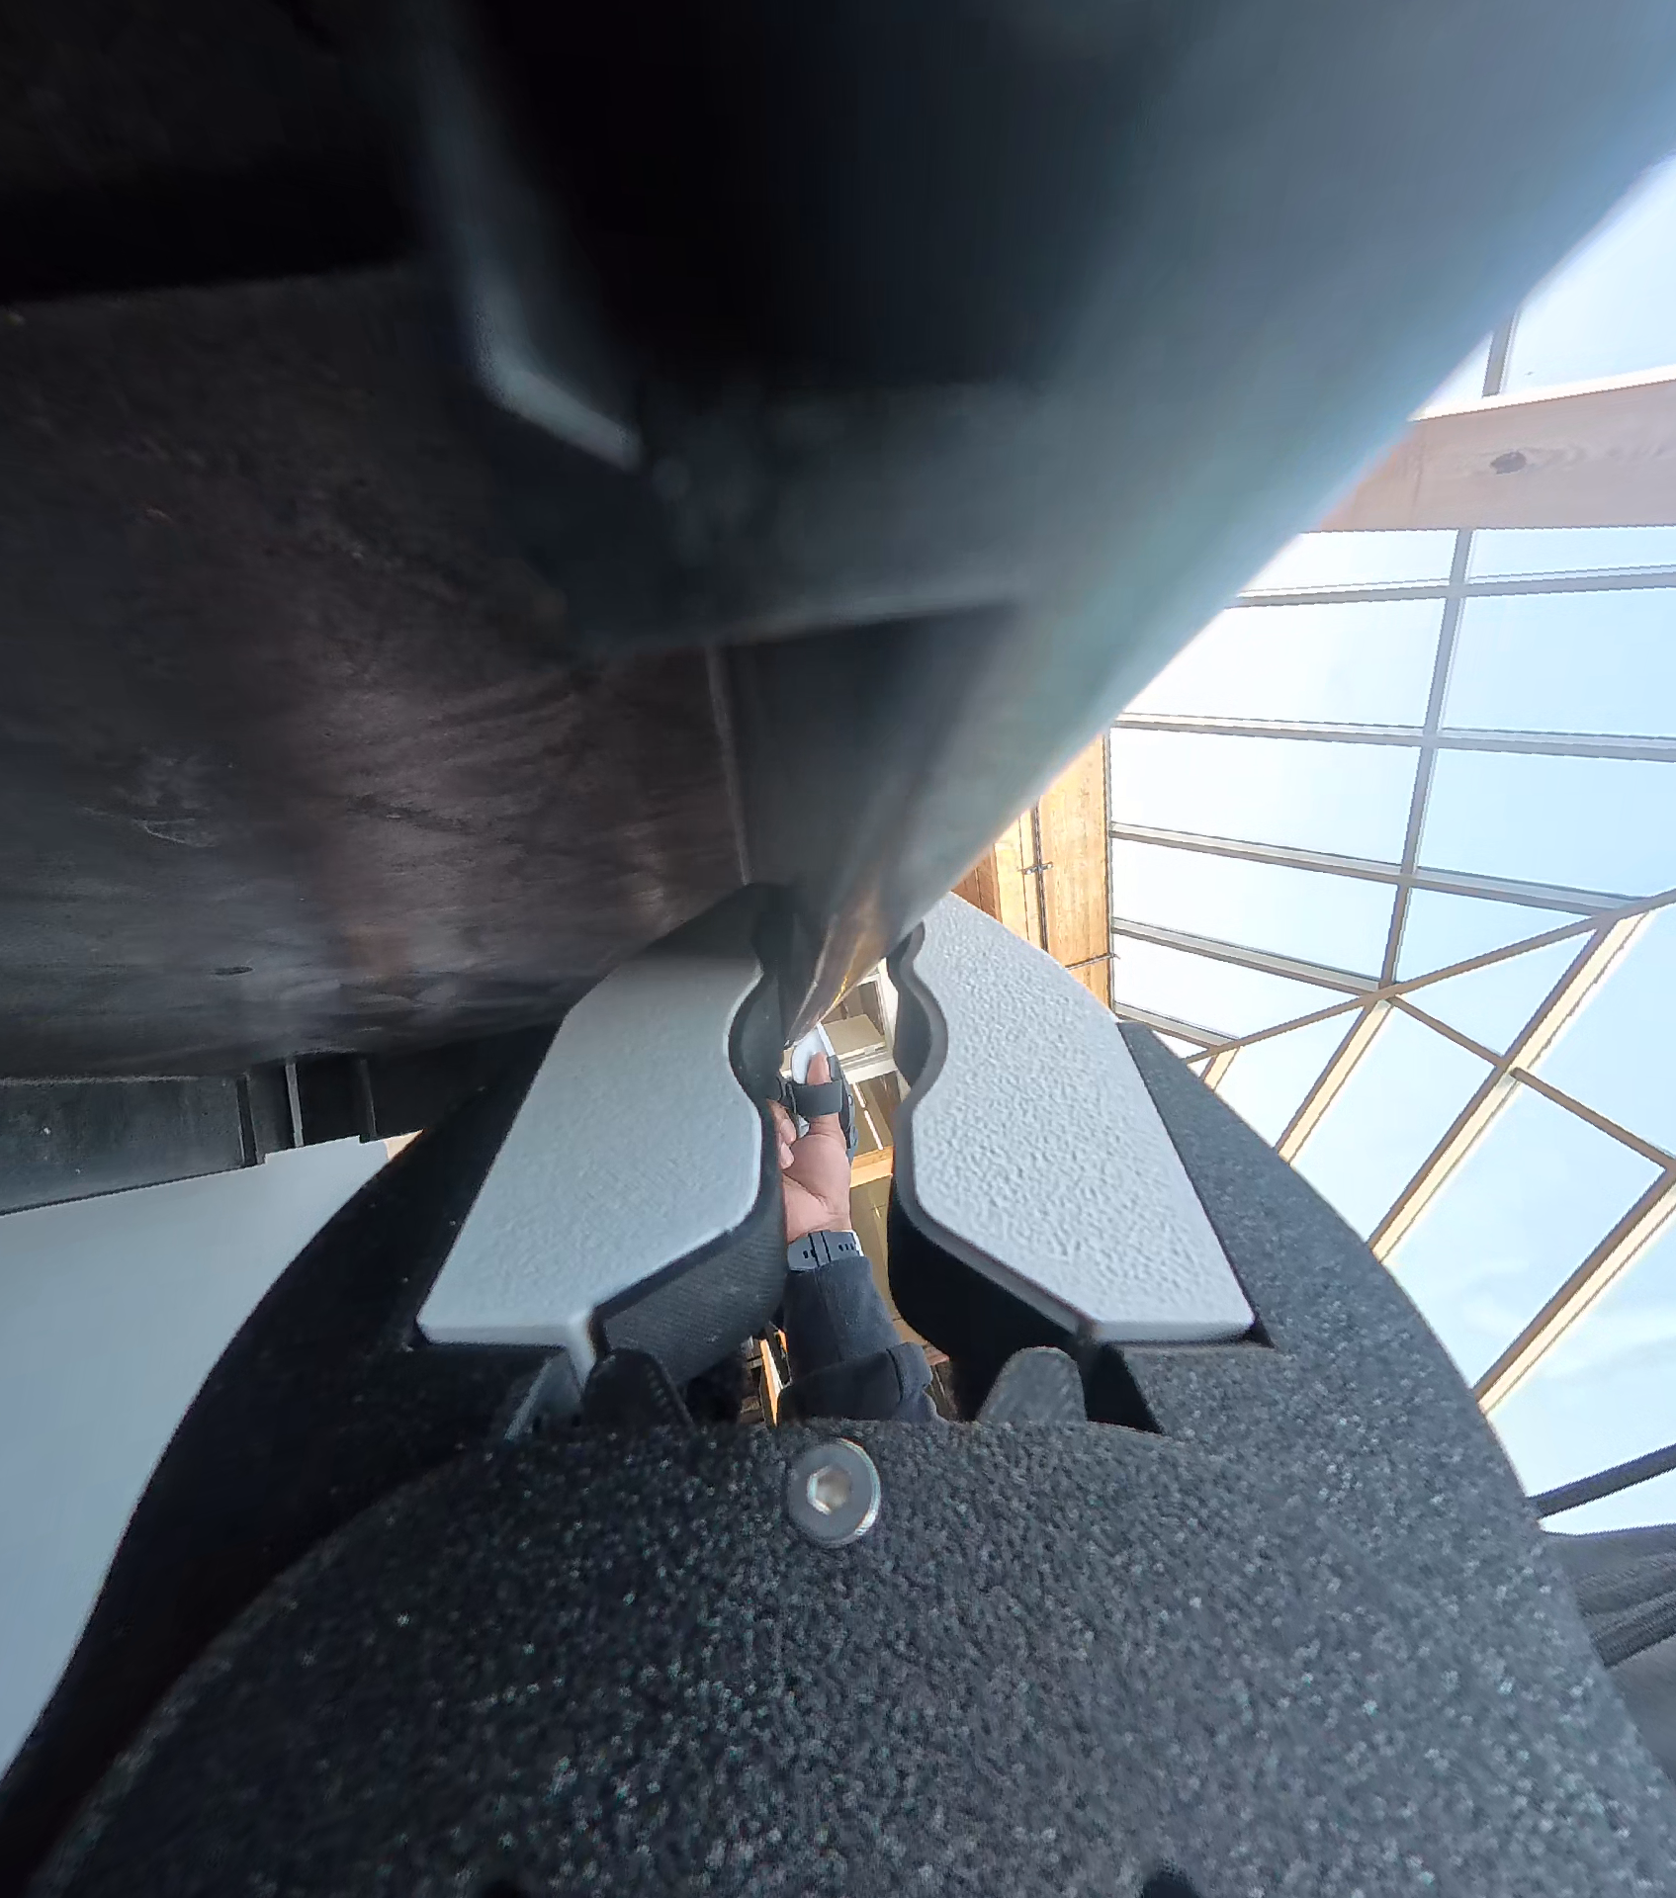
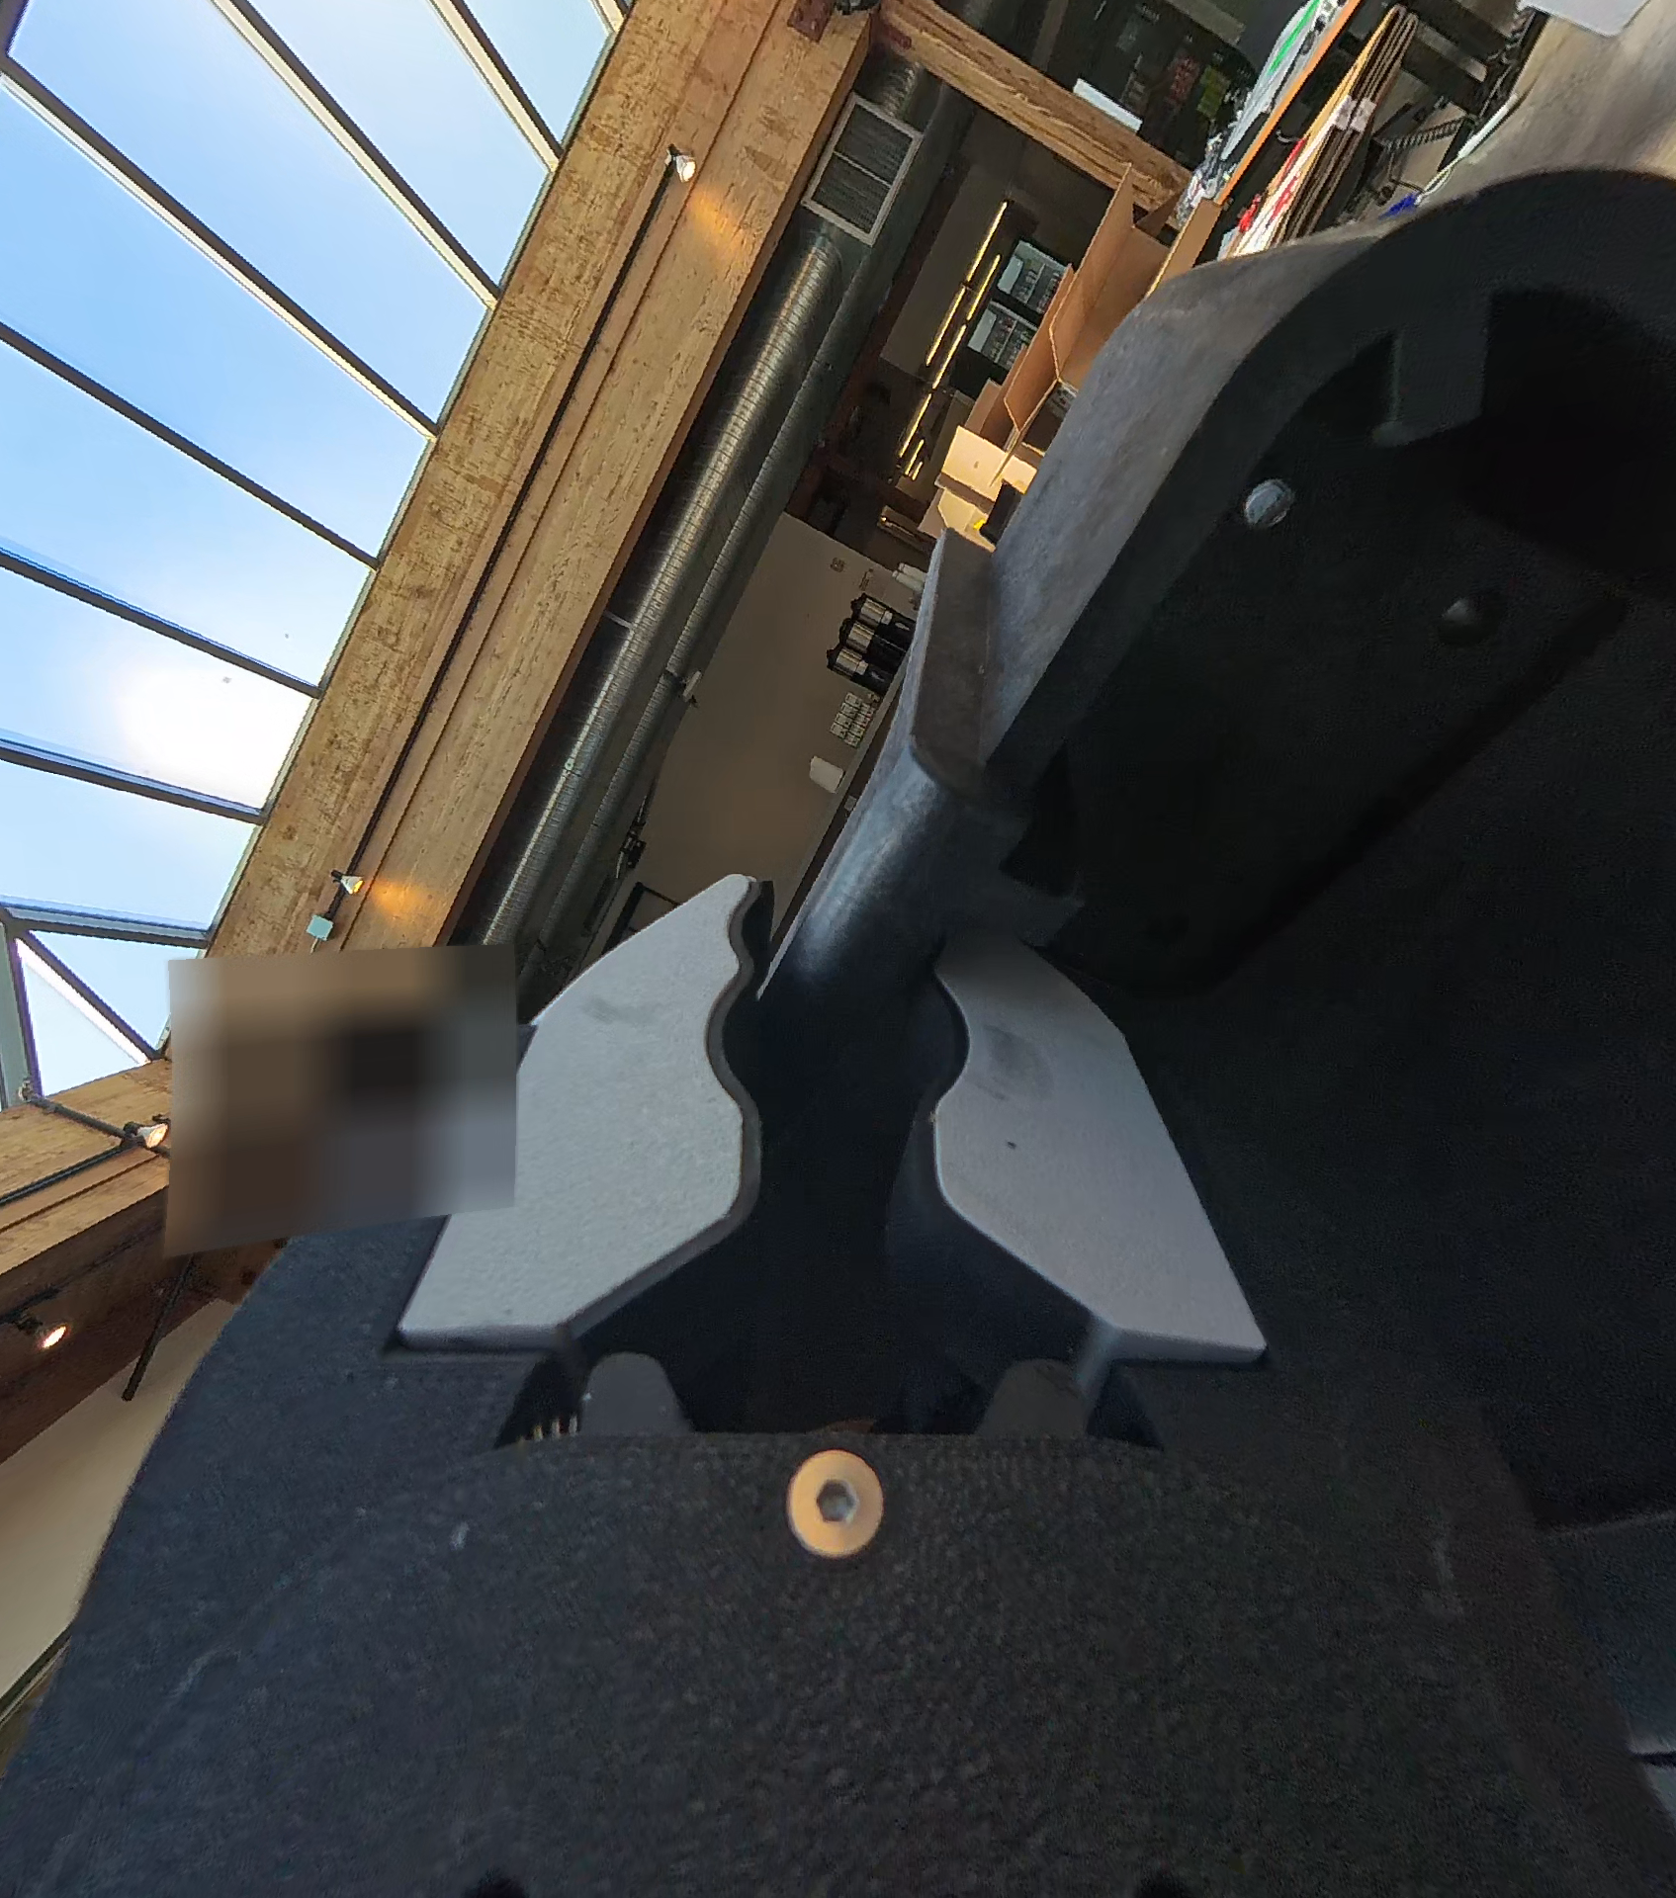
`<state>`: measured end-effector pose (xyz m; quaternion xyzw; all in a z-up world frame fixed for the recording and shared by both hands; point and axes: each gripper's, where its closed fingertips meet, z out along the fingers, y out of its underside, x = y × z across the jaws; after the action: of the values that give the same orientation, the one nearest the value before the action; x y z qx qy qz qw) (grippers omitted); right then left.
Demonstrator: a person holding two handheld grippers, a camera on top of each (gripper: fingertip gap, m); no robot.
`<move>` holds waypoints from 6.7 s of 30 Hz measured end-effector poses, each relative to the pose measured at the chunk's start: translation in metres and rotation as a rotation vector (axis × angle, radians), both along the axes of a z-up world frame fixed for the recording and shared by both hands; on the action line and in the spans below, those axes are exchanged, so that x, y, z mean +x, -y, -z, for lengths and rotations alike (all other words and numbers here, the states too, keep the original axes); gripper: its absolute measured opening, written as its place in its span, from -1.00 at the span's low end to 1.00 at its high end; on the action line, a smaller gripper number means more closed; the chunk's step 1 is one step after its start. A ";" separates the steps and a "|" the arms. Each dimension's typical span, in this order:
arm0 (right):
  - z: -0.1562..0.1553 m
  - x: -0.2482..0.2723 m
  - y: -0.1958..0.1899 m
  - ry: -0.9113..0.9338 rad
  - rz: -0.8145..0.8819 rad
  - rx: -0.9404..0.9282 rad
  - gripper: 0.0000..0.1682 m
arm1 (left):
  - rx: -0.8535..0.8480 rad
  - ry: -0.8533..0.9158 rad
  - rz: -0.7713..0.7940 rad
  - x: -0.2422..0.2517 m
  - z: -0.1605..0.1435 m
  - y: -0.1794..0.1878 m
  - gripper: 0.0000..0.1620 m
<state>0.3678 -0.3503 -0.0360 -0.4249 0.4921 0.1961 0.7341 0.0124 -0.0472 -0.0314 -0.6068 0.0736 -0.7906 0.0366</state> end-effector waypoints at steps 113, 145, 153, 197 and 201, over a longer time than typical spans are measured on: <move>0.007 -0.039 -0.035 -0.041 -0.031 -0.030 -0.54 | 0.042 -0.008 0.000 0.011 0.000 -0.011 -0.80; -0.001 -0.023 -0.063 -0.067 -0.144 0.027 -0.74 | -0.107 -0.169 -0.131 -0.013 0.001 0.017 -0.83; 0.000 -0.017 -0.071 -0.067 -0.163 0.015 -0.74 | -0.158 -0.177 -0.179 -0.011 0.002 0.015 -0.83; 0.000 -0.011 -0.081 -0.062 -0.156 0.024 -0.73 | 1.061 -0.614 0.666 -0.028 -0.002 -0.110 -0.14; 0.000 -0.010 -0.081 -0.071 -0.154 0.025 -0.73 | 1.071 -0.717 0.405 -0.018 -0.021 -0.185 -0.21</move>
<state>0.3573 -0.2693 -0.0361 -0.4450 0.4812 0.2732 0.7041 -0.0053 0.1374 -0.0100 -0.7041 0.5751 -0.3858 0.1569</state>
